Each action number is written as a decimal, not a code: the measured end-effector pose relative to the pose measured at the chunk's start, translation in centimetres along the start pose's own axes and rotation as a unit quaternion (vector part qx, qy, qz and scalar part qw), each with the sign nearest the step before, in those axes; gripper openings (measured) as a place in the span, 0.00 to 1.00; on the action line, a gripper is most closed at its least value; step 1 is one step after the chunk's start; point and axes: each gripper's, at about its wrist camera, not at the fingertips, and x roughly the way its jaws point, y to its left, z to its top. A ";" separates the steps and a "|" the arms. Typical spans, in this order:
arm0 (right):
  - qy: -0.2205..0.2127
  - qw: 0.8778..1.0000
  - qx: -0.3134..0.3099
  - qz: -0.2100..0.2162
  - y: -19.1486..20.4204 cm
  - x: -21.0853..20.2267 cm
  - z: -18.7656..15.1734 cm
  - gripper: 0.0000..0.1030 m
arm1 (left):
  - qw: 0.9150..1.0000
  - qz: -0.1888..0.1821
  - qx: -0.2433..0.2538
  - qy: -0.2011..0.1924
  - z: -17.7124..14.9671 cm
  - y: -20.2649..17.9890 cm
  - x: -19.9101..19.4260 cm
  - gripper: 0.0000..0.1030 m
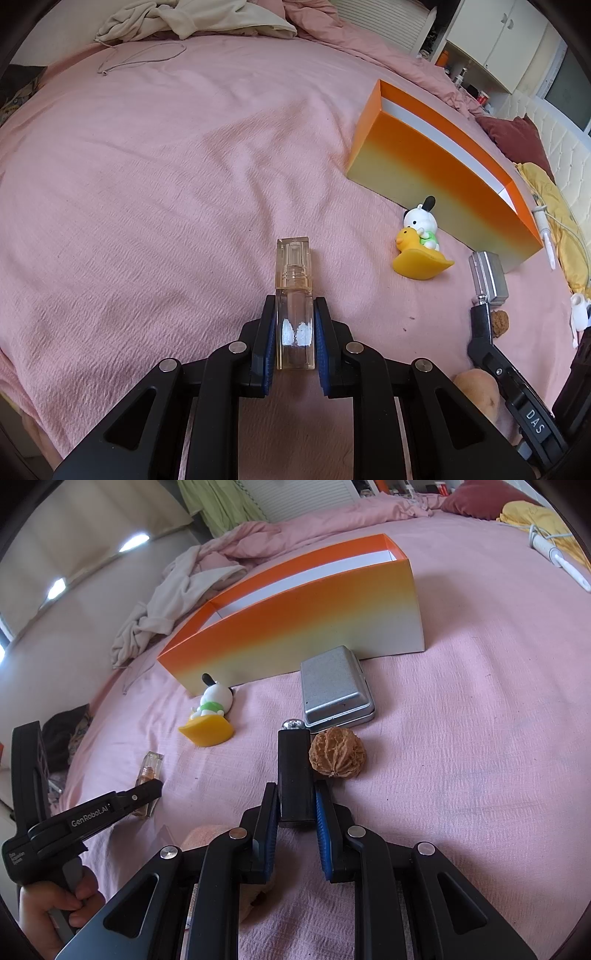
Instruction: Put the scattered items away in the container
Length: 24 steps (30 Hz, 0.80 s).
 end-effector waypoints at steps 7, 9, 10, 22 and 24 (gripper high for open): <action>0.001 1.000 -0.001 0.001 -0.3 -0.2 0.1 0.18 | 1.000 0.007 0.003 -0.004 -0.1 -0.2 -0.2 0.18; 0.002 1.000 -0.002 0.001 -0.3 -0.2 0.2 0.18 | 1.000 0.008 0.003 -0.003 0.0 -0.4 -0.4 0.18; 0.002 1.000 -0.002 0.001 -0.3 -0.2 0.2 0.18 | 1.000 0.009 0.003 -0.003 0.0 -0.5 -0.5 0.18; -0.006 1.000 -0.004 -0.010 -0.2 -0.4 0.2 0.18 | 0.999 0.039 0.025 -0.008 0.6 -2.0 -0.7 0.18; -0.012 1.000 -0.006 -0.015 0.0 -0.6 0.2 0.18 | 0.999 0.032 0.025 -0.009 0.9 -2.3 -0.8 0.18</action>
